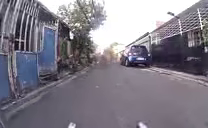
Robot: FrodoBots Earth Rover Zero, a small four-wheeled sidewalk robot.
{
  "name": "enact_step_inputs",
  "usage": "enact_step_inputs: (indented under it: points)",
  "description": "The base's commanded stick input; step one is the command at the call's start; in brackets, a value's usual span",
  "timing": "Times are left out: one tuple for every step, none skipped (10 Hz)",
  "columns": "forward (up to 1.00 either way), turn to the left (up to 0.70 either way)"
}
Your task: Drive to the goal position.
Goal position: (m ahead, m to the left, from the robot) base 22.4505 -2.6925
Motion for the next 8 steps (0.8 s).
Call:
enact_step_inputs:
  points:
    - [0.70,-0.21]
    - [0.70,-0.13]
    - [0.70,-0.04]
    - [0.70,0.00]
    - [0.70,0.00]
    - [0.70,0.00]
    - [0.70,0.00]
    - [0.70,0.00]
